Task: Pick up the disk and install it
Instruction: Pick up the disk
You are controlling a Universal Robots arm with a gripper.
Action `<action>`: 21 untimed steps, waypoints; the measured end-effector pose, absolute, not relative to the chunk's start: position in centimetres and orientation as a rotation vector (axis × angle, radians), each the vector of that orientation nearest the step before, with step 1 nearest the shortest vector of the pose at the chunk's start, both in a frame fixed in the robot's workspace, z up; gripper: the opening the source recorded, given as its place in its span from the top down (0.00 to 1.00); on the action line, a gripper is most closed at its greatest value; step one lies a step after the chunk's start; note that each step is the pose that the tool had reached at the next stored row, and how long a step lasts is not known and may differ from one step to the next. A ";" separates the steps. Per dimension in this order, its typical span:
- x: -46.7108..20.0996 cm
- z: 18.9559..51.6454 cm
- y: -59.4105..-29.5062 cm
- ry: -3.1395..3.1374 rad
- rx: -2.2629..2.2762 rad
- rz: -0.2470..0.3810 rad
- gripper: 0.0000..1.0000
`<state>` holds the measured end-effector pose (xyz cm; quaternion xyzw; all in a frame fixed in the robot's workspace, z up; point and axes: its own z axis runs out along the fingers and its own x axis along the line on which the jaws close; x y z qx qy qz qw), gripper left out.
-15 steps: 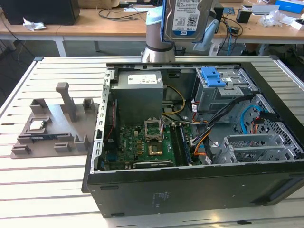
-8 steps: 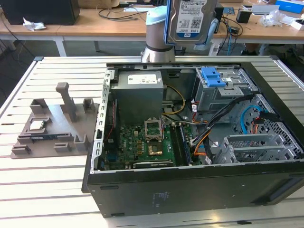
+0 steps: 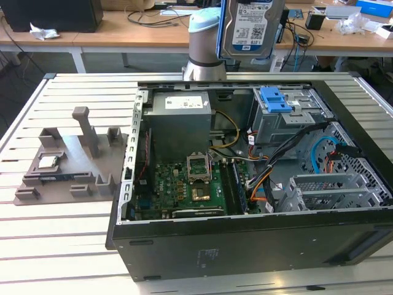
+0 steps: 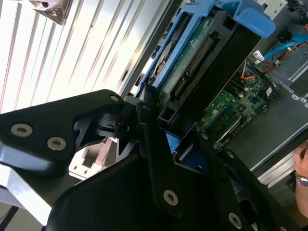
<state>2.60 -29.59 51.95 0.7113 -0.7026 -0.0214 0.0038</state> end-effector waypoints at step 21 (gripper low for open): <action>2.7 51.4 -34.4 -2.202 2.229 -0.067 0.63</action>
